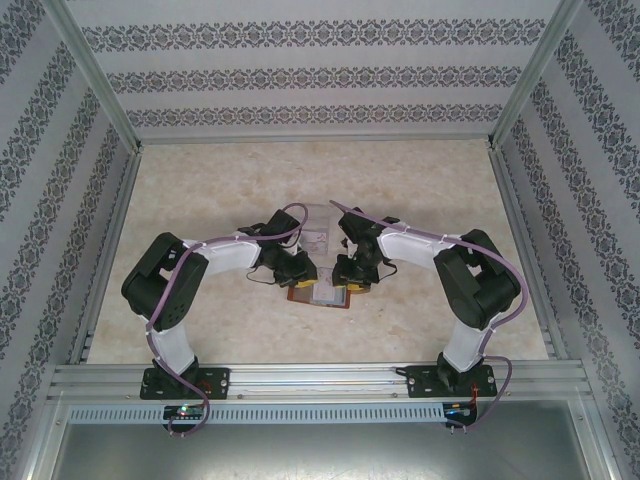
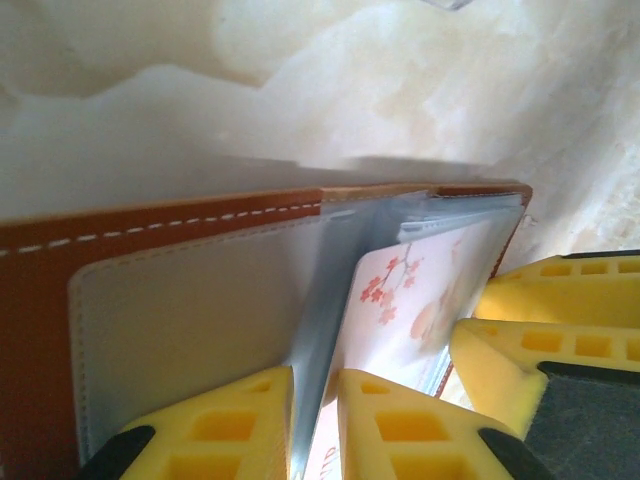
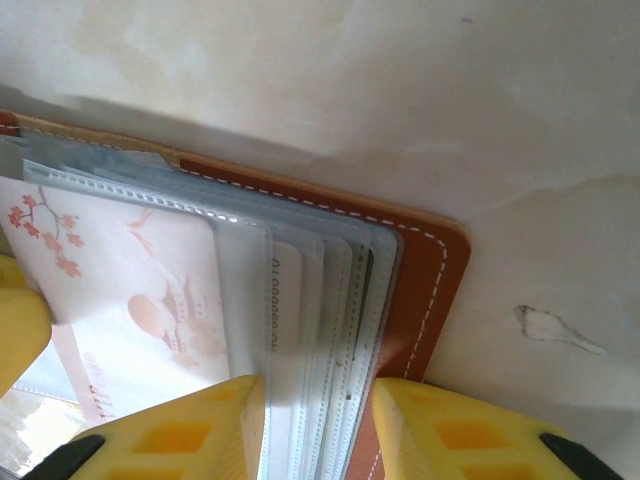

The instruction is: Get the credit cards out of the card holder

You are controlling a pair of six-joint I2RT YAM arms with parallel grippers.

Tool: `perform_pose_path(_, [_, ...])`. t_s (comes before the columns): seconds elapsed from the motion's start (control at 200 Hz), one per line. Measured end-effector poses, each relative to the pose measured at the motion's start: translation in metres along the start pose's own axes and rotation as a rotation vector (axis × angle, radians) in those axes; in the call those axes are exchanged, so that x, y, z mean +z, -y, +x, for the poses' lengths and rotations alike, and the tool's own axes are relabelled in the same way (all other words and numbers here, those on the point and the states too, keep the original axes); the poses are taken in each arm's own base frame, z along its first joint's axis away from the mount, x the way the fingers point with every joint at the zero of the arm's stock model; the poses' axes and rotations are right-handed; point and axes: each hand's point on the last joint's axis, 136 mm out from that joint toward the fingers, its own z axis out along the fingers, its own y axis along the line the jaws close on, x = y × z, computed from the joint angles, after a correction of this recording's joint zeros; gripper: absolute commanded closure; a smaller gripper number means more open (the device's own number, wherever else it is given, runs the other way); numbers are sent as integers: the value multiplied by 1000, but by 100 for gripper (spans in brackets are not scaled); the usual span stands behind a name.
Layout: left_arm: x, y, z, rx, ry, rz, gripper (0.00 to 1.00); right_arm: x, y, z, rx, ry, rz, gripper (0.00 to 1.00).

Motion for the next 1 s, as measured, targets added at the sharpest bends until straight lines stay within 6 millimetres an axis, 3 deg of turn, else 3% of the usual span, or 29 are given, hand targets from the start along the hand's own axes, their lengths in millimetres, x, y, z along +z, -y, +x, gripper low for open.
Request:
perform_pose_path(0.35, [3,2,2,7,-7,32,77,0,0,0,1,-2,2,65])
perform_pose_path(0.67, [7,6,4,2,-19,76,89,0,0,0,1,-1,3,65])
perform_pose_path(0.999, [3,6,2,13,-10,77,91,0,1,0,0,0,5,65])
